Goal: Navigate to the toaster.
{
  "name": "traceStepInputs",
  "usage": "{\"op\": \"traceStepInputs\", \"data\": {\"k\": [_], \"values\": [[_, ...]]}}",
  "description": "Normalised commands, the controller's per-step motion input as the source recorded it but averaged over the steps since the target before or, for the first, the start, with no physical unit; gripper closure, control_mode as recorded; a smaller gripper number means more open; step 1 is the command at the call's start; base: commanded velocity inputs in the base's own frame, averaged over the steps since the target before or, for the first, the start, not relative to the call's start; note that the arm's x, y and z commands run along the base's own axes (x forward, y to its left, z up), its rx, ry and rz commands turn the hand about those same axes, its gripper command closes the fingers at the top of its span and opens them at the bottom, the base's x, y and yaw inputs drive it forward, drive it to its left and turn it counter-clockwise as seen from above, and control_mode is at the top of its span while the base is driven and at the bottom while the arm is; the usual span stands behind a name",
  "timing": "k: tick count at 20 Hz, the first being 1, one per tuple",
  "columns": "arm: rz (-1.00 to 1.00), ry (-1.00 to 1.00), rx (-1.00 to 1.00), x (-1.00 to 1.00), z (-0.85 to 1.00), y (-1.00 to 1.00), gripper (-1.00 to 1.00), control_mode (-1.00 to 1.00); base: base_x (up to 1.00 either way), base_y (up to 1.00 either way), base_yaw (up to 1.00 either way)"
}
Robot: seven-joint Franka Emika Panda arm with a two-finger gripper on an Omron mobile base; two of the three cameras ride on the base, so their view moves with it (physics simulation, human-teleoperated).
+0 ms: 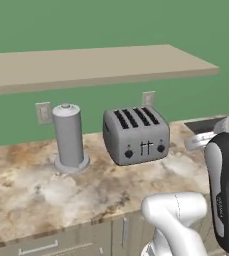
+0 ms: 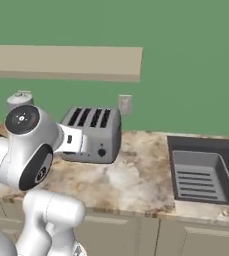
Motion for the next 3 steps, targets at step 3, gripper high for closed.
{"op": "traceStepInputs", "data": {"k": [3], "values": [[0.00, 0.00, 0.00, 0.00, 0.00, 0.00, -1.00, 1.00, 1.00, 0.00, 0.26]]}}
